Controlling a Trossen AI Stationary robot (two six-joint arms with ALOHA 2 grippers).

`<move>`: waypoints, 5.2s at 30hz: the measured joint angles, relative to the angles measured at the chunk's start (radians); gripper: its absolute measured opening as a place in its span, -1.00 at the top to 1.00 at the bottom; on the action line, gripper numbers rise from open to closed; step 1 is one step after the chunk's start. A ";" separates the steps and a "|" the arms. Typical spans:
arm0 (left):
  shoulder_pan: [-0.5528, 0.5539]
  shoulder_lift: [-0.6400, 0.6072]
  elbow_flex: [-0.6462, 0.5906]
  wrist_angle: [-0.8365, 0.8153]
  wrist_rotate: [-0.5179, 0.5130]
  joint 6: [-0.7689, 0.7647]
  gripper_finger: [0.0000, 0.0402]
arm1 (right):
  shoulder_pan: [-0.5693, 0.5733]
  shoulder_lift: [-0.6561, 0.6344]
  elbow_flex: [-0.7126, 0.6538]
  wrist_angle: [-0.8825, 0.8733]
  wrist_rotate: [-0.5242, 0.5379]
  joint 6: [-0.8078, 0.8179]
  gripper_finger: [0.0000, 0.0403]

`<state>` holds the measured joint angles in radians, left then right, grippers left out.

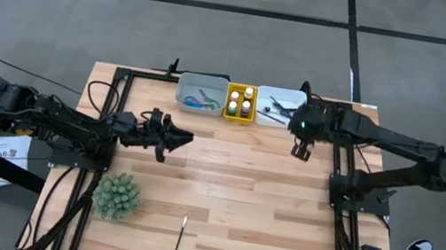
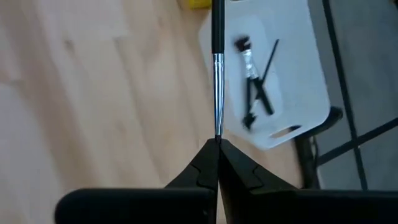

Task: Pick & Place Paint Supplies
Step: Put the black foundation brush into the white bin, then put the eyeshadow brush into the white bin

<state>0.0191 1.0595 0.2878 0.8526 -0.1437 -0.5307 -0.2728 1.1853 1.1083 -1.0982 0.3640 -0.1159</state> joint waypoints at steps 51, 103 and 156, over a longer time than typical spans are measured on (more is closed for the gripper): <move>0.001 0.000 0.000 0.001 -0.214 -0.078 0.56 | -0.587 0.390 -0.101 0.486 -0.263 -0.487 1.00; -0.002 0.000 0.000 -0.001 -0.231 -0.077 0.56 | -0.571 0.210 -0.100 0.512 -0.373 -0.241 0.64; -0.415 0.694 0.976 -1.341 0.072 -0.915 0.35 | -0.308 -0.206 -0.100 0.418 -0.556 0.136 0.64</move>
<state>-0.3957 1.7534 1.2641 -0.4882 -0.0719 -1.4456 -0.5803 0.9796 1.0080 -0.6801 -0.1917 0.0200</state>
